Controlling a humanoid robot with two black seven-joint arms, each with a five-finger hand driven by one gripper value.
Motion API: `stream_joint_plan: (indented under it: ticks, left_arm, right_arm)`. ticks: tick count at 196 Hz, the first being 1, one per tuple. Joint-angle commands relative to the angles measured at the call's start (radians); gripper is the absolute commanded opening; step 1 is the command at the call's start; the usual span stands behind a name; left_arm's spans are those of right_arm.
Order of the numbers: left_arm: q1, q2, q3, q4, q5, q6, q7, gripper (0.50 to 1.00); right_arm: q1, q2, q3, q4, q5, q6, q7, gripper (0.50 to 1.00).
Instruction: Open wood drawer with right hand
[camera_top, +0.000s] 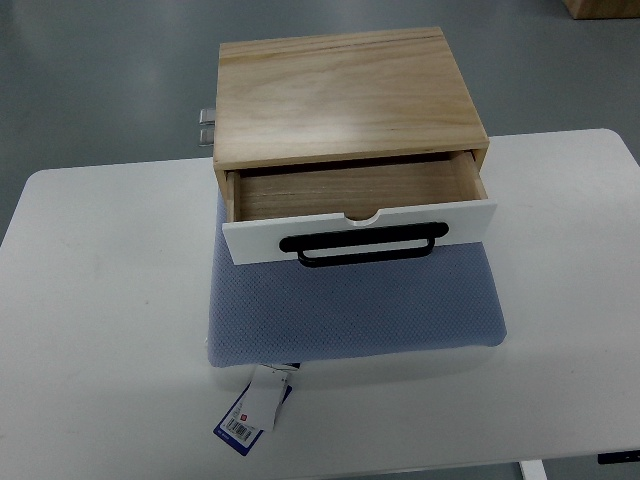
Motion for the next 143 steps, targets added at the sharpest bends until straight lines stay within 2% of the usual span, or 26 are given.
stream_joint_plan:
  ticks: [1,25,35,36,40,71,99,143]
  left_arm:
    - [0.0,0.0,-0.001,-0.001,0.002,0.0,0.0,1.0]
    - [0.0,0.0,0.001,-0.001,0.0,0.0,0.0,1.0]
    - [0.0,0.0,0.001,-0.001,0.0,0.0,0.0,1.0]
    - [0.0,0.0,0.001,-0.001,0.002,0.0,0.0,1.0]
    - [0.0,0.0,0.001,-0.001,0.0,0.0,0.0,1.0]
    - [0.0,0.0,0.001,-0.008,0.002,0.002,0.0,1.0]
    - [0.0,0.0,0.001,-0.009,0.002,0.003,0.0,1.0]
    - [0.0,0.0,0.001,-0.009,0.002,0.005,0.0,1.0]
  right_arm:
    - [-0.181,0.056,0.17,-0.07,0.004,-0.023,0.124,0.942]
    - [-0.356,0.169,0.354,-0.121,0.005,-0.026,0.222,0.942]
    - [-0.356,0.17,0.354,-0.121,0.005,-0.026,0.222,0.942]
    - [-0.414,0.226,0.424,-0.144,0.005,-0.026,0.243,0.942]
    - [-0.434,0.254,0.456,-0.155,0.005,-0.026,0.251,0.942]
    - [-0.518,0.401,0.639,-0.21,0.004,-0.023,0.269,0.944]
    - [-0.54,0.436,0.684,-0.241,0.004,-0.023,0.271,0.944]
    - [-0.543,0.437,0.685,-0.267,0.004,-0.021,0.294,0.944]
